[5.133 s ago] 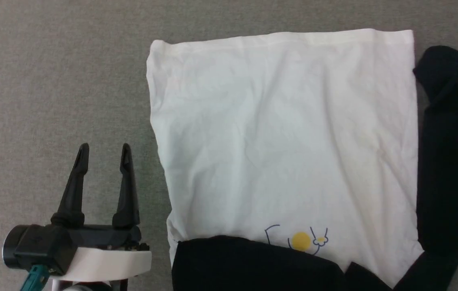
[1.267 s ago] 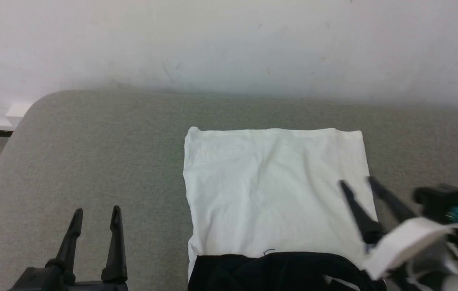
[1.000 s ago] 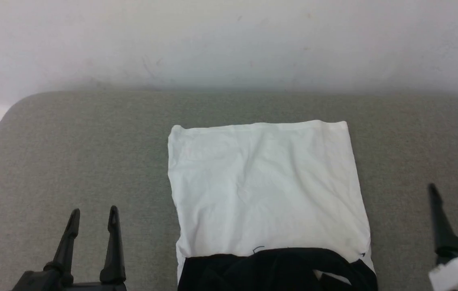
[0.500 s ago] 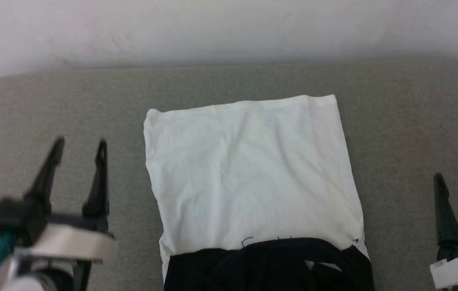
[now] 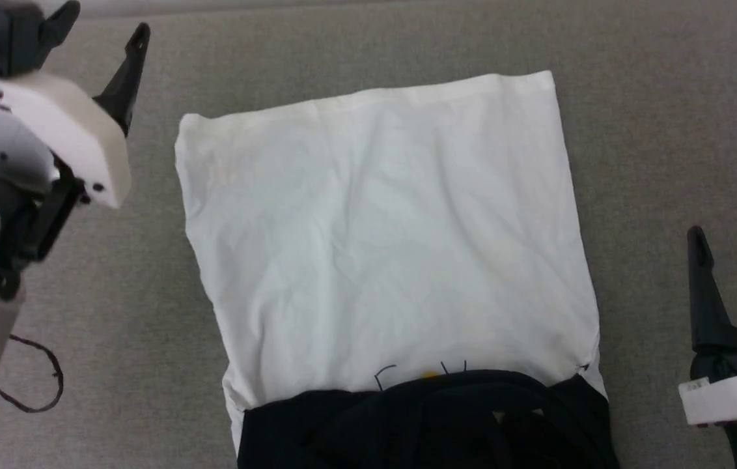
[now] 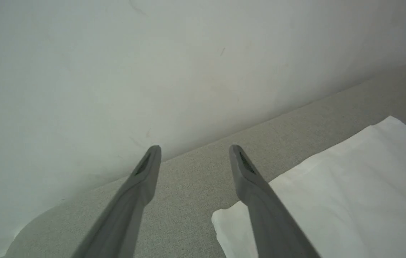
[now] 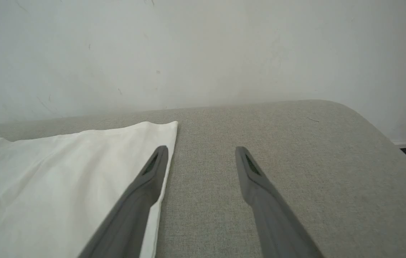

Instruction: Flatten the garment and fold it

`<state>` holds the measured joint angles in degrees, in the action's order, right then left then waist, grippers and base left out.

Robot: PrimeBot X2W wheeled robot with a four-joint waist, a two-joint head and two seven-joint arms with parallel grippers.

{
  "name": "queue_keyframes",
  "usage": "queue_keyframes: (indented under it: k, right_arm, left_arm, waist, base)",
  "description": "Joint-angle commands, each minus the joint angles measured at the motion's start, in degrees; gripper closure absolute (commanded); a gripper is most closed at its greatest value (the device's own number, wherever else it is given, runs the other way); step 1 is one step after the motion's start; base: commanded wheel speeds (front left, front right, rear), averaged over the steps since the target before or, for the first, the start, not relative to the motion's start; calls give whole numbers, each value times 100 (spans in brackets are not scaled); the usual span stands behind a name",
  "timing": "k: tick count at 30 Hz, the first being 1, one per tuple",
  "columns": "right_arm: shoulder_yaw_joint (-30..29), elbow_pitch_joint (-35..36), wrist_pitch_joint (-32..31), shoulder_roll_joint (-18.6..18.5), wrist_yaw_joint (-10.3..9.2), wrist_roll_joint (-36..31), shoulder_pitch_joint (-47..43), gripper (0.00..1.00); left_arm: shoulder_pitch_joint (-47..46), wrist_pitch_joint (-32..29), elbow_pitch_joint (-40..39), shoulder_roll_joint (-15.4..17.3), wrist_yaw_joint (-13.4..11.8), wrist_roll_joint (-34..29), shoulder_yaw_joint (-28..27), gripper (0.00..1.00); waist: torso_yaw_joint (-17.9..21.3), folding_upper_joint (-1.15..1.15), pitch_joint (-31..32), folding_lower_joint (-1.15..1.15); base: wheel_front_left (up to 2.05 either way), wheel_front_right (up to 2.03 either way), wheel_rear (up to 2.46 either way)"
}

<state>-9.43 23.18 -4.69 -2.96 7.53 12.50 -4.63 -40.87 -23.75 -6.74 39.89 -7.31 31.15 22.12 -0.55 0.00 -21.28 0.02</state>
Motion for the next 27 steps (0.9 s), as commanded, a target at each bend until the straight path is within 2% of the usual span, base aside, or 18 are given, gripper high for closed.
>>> queue_keyframes:
  k: [1,4,7,16,17,18,19,27]
  right_arm:
    - [52,0,46,8,-4,-35,154,0]
    - [96,-43,74,8,-4,-39,266,0]
    - [119,-79,94,8,-4,-56,352,0]
    - [146,-146,127,8,-4,-58,438,0]
    - [136,-149,122,8,-4,-61,447,0]
    - [126,-149,119,8,-4,-62,452,0]
    - [116,-150,114,8,-4,-66,459,0]
    - [198,-105,19,8,-4,-156,609,0]
  left_arm:
    - [-239,-270,303,-48,126,135,78,0]
    - [-471,-778,710,-68,345,366,224,0]
    - [-581,-1245,988,-58,408,532,319,0]
    - [-416,-2232,1349,-27,243,911,454,0]
    - [-319,-2430,1301,-40,234,1077,463,56]
    - [-296,-2418,1243,-39,232,1102,449,84]
    - [-277,-2375,1197,-36,226,1103,434,100]
    - [-212,-1634,1172,-129,212,906,342,100]
  waist:
    - [229,0,-597,-2]
    - [312,0,-795,-2]
    - [376,0,-961,-2]
    - [479,0,-1142,-2]
    - [481,0,-1159,-2]
    - [476,0,-1165,-2]
    - [469,0,-1166,-2]
    - [368,0,-902,-2]
  base:
    - [0,0,0]
    - [0,0,0]
    - [0,0,0]
    - [0,0,0]
    - [0,0,0]
    - [0,0,0]
    - [0,0,0]
    - [0,0,0]
